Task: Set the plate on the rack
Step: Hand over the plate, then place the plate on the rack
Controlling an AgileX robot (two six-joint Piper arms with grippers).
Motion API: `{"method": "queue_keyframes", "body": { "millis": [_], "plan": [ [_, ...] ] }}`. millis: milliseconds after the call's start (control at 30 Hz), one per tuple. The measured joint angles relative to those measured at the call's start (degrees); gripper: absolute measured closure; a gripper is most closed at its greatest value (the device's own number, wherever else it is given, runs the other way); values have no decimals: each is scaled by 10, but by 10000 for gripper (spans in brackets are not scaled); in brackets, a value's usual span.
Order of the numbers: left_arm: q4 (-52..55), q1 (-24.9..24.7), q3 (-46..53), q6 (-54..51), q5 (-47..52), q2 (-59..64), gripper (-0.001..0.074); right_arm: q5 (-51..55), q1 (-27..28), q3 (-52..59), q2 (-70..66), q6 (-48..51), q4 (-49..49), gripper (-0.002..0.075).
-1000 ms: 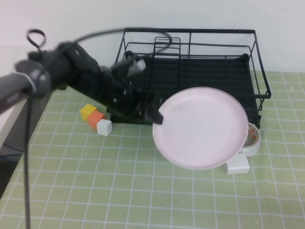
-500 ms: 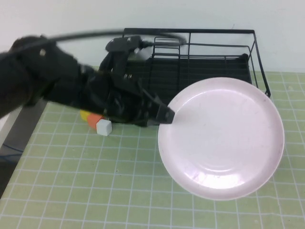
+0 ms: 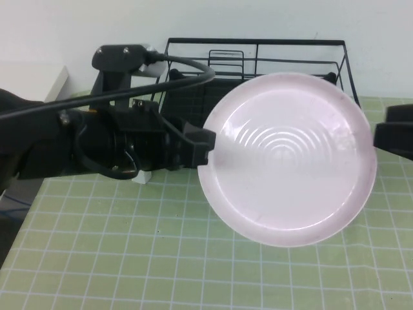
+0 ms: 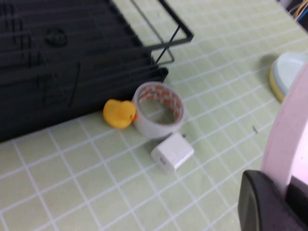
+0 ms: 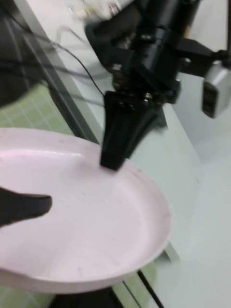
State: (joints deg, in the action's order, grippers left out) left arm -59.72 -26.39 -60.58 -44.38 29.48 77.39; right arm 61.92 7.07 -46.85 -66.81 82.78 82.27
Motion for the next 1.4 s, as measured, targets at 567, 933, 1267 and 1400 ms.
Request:
{"method": "queue_keyframes", "body": {
  "millis": [567,933,1267,1400],
  "plan": [
    [-54,0,0,-66,-22,0,726,-19,-88,-47,-142,31,-64,568],
    [-13,0,0,-64,-43,0,324,-76,-96,-94,-160,101,-9,605],
    [258,0,47,213,-60,-45,546,-49,-96,-316,-300,101,-64,605],
    [366,0,115,331,-107,-95,698,-38,-96,-416,-369,103,-69,605]
  ]
}}
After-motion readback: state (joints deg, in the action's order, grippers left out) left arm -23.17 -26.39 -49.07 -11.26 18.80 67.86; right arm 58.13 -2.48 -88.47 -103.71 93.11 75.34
